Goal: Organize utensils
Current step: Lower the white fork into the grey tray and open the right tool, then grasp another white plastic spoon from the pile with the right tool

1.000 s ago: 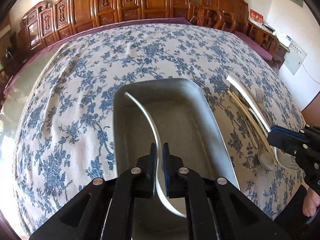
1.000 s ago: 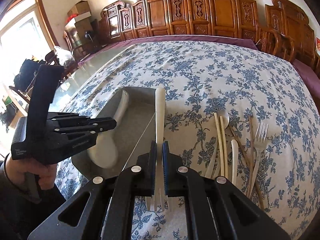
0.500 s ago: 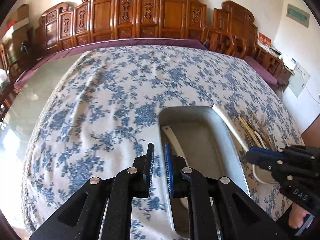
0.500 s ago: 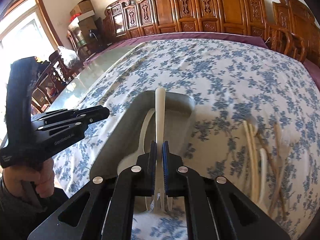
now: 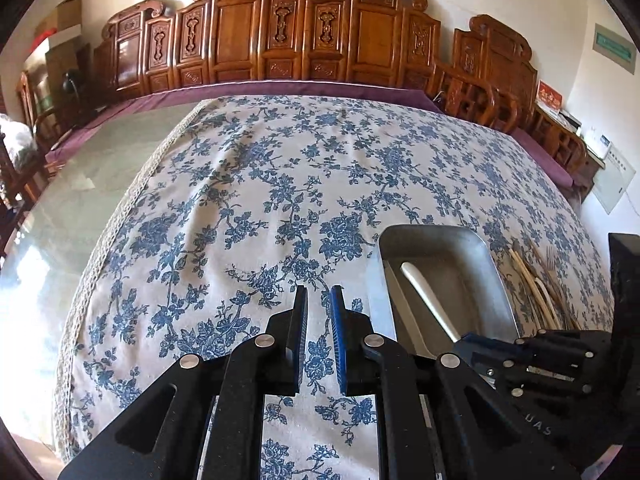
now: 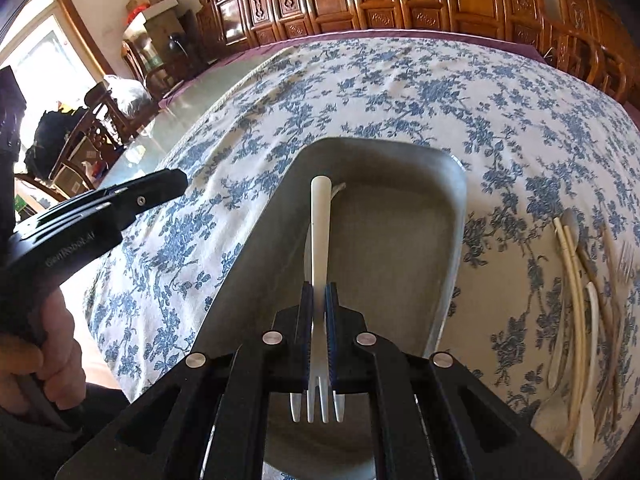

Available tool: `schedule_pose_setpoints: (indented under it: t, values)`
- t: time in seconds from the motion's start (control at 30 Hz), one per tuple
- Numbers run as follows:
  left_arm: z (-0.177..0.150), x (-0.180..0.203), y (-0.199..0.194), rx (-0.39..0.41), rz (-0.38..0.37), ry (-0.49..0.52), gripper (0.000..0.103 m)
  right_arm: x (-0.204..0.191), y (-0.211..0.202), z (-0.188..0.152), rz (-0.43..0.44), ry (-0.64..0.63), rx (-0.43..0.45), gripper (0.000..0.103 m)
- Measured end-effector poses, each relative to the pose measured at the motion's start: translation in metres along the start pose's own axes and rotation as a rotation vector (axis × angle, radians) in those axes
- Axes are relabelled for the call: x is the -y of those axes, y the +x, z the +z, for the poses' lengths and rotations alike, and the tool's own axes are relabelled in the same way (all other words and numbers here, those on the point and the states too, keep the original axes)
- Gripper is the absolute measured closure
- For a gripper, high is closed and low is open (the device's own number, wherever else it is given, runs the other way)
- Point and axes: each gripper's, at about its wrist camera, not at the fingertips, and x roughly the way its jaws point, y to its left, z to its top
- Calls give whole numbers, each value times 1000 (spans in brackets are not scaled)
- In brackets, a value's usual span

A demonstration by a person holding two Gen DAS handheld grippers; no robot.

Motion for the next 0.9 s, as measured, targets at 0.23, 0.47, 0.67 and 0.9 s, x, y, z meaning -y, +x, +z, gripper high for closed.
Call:
schedule_pose_setpoints:
  t: [0.23,0.47,0.67,0.9]
  values:
    - [-1,3,1,1,-1,12,93,5,-5,-1,23,13,18,93]
    - [1,17,-3,11,-19,25,89,22,-44,-10,-15,-16,87,93]
    - [3,48,-16,35,-56,59,79,67,-93,-30,-126,-19,147,93]
    - [3,92,-26,49,-111,95,56,129,-128,-54,-238,37,163,93]
